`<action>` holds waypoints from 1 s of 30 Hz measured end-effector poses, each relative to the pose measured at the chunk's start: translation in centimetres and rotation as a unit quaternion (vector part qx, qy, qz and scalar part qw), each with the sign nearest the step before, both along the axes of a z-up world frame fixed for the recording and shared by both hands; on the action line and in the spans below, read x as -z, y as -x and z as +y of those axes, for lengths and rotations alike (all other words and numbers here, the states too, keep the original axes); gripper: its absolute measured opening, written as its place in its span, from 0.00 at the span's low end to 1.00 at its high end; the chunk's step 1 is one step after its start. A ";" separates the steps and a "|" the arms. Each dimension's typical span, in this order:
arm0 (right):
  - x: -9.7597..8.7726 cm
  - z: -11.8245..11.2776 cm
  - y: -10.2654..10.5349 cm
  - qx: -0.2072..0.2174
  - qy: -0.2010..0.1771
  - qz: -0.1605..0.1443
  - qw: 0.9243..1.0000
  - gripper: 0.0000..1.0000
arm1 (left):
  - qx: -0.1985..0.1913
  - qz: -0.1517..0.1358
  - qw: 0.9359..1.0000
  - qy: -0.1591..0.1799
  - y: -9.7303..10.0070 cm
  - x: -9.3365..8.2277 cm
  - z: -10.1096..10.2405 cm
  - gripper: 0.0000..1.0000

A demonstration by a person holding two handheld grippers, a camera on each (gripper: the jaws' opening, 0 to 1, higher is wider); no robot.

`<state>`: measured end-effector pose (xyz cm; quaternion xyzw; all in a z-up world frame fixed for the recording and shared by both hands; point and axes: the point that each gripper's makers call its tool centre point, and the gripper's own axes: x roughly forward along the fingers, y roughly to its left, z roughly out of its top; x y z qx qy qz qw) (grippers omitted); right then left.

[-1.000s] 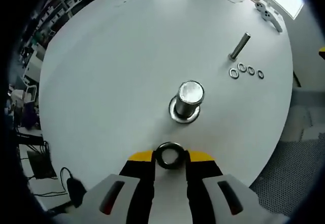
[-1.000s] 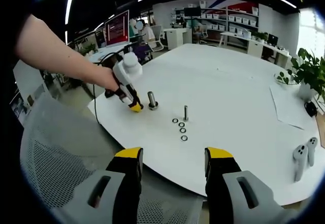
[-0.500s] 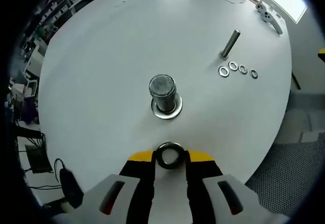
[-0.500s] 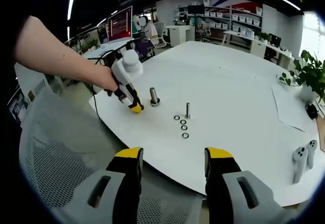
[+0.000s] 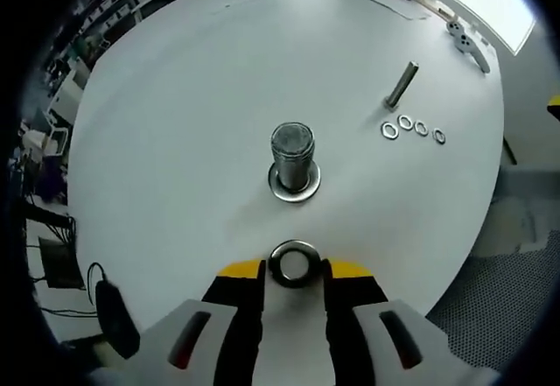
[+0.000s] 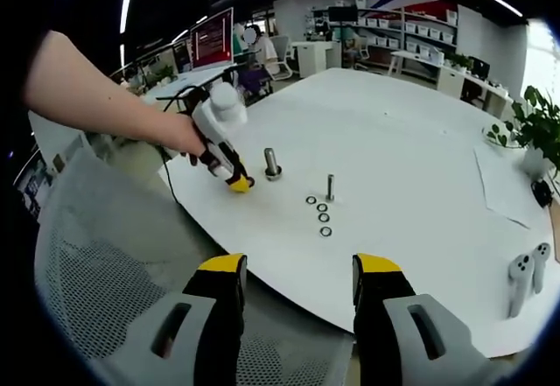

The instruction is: Place the washer onto the threaded stud by aligning its center hole with the stud, sliding it down to the base, and recovering from edge contact or off-axis alignment until the washer reaches the visible bottom stop.

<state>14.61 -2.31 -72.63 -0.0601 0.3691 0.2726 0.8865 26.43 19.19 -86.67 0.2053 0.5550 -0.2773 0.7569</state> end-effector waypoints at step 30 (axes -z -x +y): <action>0.1 0.2 0.2 -0.006 0.003 0.004 1.000 0.51 | 0.040 0.036 0.998 -0.025 0.4 0.0 -0.4 0.21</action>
